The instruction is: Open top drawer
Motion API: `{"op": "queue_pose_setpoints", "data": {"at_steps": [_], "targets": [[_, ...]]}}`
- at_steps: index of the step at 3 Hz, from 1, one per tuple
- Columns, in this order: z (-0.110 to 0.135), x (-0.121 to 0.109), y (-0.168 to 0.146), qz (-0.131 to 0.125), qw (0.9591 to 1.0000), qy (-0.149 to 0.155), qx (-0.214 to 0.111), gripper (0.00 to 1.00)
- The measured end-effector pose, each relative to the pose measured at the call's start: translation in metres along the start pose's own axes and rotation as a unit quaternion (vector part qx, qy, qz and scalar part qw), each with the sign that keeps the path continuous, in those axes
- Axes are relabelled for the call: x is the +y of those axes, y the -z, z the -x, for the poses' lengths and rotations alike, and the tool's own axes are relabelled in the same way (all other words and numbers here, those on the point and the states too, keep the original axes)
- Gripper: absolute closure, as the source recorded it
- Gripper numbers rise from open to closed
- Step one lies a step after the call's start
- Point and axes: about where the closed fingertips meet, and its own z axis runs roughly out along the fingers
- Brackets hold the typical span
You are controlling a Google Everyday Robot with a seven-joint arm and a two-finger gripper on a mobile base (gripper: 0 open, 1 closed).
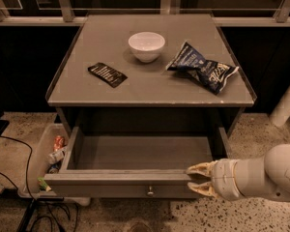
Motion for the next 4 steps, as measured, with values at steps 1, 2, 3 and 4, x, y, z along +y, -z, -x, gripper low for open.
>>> {"op": "queue_pose_setpoints", "data": {"at_steps": [1,2,3,4], "targets": [[-0.0028,0.0171,0.0050,0.002,1.0000,-0.006,0.002,1.00],[0.0019,0.0201,0.0069,0.005,1.0000,-0.004,0.000,0.83],[0.0019,0.0201,0.0069,0.005,1.0000,-0.004,0.000,0.39],[0.0019,0.0201,0.0069,0.005,1.0000,-0.004,0.000,0.41]]}}
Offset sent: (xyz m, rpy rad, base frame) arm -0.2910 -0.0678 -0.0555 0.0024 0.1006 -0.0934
